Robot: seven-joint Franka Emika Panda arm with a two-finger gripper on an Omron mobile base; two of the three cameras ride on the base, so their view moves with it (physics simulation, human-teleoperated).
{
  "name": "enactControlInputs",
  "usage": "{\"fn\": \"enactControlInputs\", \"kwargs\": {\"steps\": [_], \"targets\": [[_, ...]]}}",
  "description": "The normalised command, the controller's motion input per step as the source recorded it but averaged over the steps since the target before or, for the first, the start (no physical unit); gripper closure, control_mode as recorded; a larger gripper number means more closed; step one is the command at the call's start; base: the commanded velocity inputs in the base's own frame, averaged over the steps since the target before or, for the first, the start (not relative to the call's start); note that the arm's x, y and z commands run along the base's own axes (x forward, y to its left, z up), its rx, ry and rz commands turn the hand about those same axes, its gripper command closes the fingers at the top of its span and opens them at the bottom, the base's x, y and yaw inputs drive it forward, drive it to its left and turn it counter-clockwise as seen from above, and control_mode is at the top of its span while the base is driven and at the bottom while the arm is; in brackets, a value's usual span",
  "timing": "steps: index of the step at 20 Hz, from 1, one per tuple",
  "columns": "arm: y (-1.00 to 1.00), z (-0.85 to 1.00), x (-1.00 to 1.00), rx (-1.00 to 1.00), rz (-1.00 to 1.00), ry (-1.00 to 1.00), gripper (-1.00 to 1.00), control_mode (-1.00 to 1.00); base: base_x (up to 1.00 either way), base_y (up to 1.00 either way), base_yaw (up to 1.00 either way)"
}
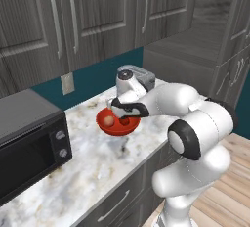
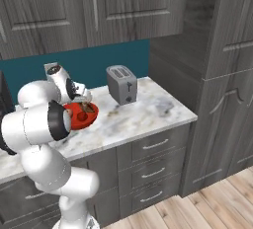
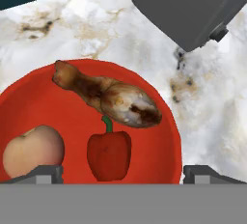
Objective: Take the bell pepper, peach, and chicken drumstick from the freezer and place them in the bowl on the counter.
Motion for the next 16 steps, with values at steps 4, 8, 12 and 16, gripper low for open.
{"fn": "enactControlInputs", "kwargs": {"steps": [4,8,12,16], "targets": [[-0.55,0.04,-0.15,0.24,0.00,0.07,-1.00,-1.00,0.00,0.00,0.00],[-0.89,0.02,-0.72,0.24,0.00,-0.03,-1.00,-1.00,0.00,0.00,0.00],[-0.92,0.26,-1.00,0.28,0.00,-0.22,-1.00,-1.00,0.00,0.00,0.00],[-0.77,0.39,-1.00,0.24,0.00,-0.41,-1.00,-1.00,0.00,0.00,0.00]]}}
